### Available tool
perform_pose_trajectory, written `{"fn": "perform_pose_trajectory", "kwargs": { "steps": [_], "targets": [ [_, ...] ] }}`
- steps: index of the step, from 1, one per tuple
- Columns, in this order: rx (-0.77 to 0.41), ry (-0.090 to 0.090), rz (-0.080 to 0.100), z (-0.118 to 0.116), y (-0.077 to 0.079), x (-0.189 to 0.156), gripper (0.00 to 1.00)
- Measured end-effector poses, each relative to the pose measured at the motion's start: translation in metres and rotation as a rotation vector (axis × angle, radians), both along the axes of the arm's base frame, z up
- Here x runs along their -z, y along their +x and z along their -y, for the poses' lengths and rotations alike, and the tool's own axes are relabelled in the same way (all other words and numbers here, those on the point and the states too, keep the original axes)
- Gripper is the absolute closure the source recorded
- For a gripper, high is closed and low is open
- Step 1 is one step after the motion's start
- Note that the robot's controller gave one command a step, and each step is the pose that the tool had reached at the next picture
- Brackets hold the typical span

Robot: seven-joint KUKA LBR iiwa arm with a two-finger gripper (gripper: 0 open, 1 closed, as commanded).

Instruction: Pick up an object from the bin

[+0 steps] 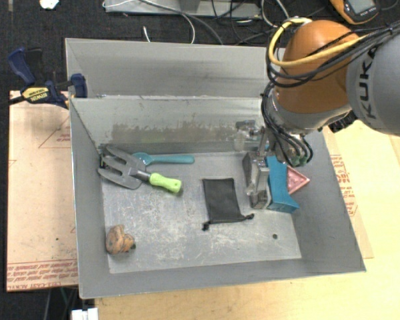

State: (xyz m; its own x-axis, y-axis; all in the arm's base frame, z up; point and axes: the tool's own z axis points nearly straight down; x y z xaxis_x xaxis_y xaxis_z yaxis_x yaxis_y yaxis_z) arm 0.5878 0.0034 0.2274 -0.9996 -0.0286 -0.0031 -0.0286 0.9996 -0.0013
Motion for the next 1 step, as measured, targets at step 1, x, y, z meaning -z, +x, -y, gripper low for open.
{"fn": "perform_pose_trajectory", "kwargs": {
  "steps": [1],
  "targets": [
    [-0.241, 0.001, 0.001, -0.0102, 0.0100, 0.0168, 0.00]
  ]
}}
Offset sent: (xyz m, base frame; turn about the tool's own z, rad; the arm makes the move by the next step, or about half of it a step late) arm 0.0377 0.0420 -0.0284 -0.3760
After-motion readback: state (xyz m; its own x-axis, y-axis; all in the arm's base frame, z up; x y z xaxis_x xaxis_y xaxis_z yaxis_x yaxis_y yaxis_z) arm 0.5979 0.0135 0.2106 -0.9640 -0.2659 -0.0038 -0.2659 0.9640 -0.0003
